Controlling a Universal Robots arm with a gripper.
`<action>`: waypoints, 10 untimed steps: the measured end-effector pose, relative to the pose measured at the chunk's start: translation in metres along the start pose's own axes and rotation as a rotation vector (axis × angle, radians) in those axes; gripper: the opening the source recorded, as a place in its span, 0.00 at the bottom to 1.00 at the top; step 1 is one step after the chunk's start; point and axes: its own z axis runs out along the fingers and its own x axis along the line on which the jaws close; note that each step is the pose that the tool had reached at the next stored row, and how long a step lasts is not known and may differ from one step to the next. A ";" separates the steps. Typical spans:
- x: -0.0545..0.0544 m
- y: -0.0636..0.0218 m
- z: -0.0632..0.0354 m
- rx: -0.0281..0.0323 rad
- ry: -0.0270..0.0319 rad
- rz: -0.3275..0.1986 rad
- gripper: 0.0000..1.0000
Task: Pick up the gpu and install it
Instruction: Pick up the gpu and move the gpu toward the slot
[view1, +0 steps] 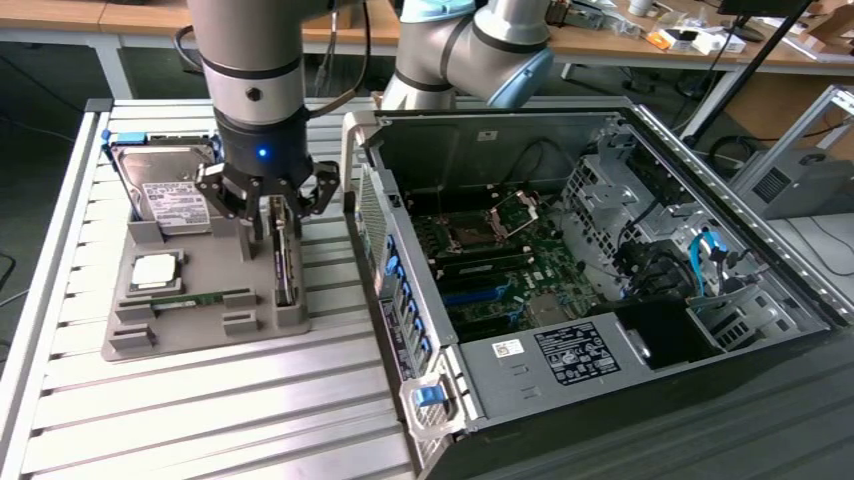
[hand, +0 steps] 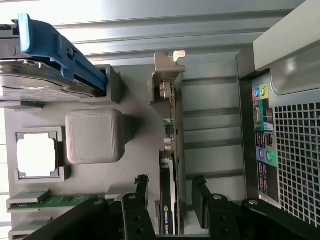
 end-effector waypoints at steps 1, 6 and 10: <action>0.000 0.0000 0.0010 0.0001 0.0000 0.000 0.48; 0.001 0.0001 0.0084 0.0008 0.0000 0.000 0.48; 0.001 0.0001 0.0134 0.0011 -0.0001 0.000 0.48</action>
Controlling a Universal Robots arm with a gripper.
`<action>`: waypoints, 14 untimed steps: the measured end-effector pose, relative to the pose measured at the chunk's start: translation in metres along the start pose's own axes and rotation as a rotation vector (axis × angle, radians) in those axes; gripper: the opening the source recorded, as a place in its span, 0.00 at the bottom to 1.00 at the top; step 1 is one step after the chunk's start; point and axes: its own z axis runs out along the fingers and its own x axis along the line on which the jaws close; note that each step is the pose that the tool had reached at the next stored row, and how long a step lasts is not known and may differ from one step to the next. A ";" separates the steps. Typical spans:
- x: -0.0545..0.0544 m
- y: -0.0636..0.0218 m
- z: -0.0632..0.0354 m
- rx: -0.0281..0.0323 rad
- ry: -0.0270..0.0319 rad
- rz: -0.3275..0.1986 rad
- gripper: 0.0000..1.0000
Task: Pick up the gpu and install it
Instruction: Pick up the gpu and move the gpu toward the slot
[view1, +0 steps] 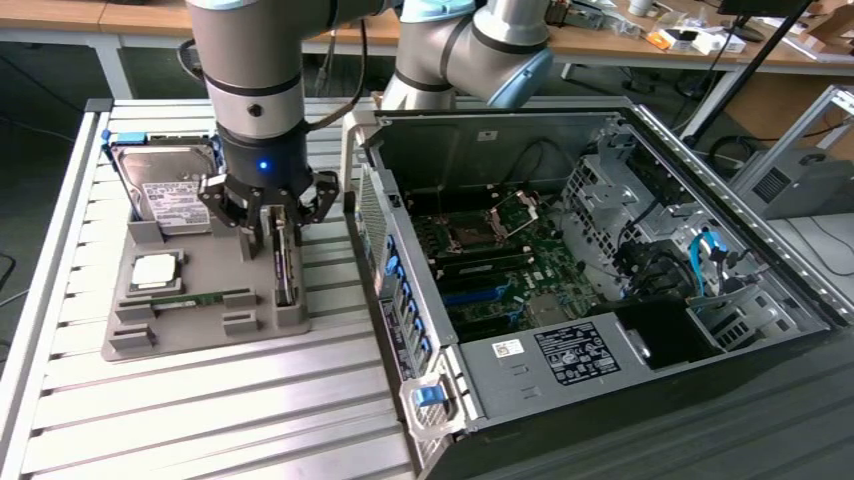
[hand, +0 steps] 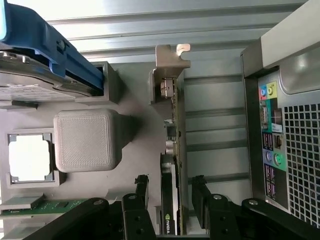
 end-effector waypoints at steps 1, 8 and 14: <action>0.000 0.0000 0.0011 0.0000 -0.0001 0.000 0.48; 0.001 0.0038 0.0074 0.0010 0.0001 0.000 0.48; 0.002 0.0116 0.0110 0.0022 -0.0002 0.000 0.48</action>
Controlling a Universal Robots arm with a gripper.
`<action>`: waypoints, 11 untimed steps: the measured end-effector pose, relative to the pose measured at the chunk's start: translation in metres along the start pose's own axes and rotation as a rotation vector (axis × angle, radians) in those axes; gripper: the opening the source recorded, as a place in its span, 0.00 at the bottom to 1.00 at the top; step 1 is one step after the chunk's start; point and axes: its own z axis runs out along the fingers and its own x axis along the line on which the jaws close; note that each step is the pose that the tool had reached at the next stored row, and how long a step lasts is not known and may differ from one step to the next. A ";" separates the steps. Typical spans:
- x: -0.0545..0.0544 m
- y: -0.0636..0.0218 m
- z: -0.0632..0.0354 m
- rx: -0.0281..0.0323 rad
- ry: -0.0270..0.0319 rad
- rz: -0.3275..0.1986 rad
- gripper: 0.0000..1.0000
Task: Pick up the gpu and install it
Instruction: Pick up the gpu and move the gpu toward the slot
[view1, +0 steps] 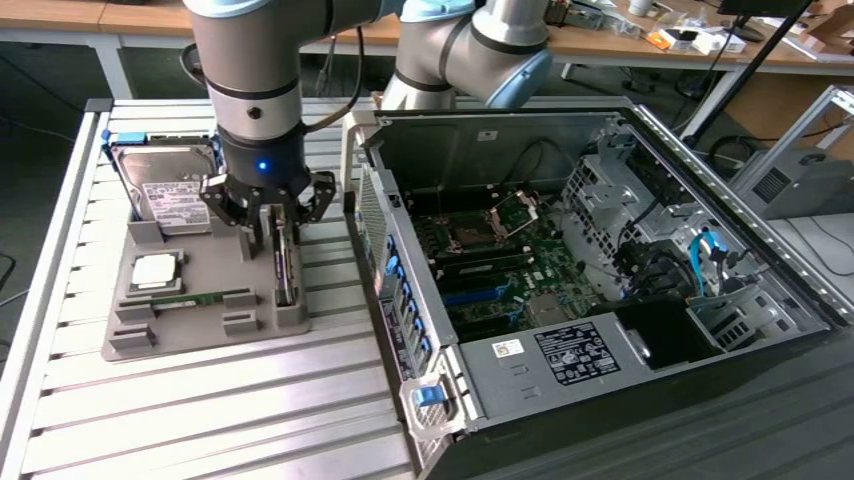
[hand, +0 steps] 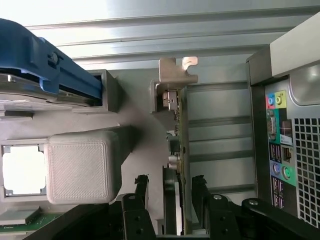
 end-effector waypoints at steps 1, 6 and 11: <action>0.000 0.0006 0.0005 0.0000 -0.0001 0.000 0.48; 0.000 0.0010 0.0008 0.0001 0.0001 0.000 0.48; 0.000 0.0010 0.0008 0.0001 0.0001 0.000 0.40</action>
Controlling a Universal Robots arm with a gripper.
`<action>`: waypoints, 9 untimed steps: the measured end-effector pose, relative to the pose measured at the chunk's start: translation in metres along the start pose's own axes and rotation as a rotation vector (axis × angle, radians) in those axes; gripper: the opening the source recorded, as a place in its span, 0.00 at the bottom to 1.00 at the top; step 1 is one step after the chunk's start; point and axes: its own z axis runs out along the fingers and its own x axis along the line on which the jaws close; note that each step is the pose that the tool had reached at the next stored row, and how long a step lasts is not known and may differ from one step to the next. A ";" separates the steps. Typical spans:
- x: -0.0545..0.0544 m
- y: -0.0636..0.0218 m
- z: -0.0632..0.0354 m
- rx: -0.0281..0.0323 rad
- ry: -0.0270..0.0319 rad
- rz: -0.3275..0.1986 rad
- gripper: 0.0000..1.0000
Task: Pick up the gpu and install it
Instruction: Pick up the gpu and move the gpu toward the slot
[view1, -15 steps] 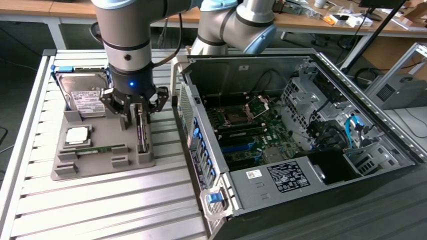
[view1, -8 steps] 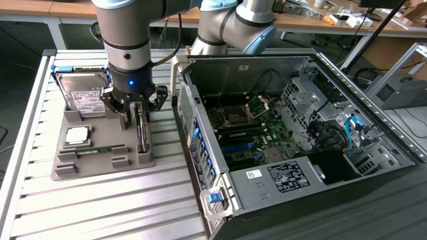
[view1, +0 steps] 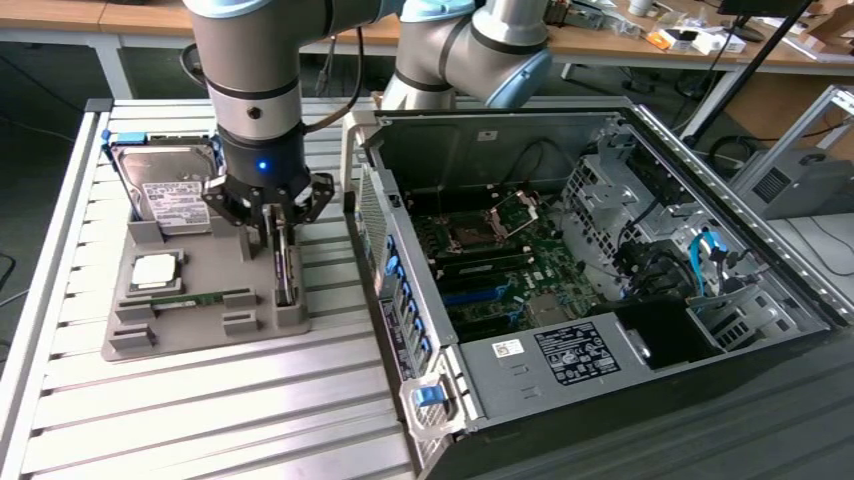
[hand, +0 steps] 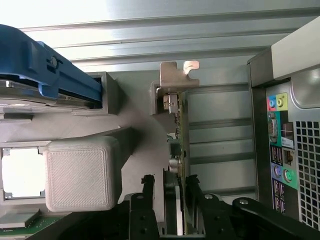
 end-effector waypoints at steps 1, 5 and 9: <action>0.000 0.0000 0.0000 0.0000 0.0000 0.000 0.34; 0.000 0.0000 0.0000 0.0000 0.0000 0.000 0.27; 0.000 0.0000 0.0000 0.0000 0.0000 0.000 0.27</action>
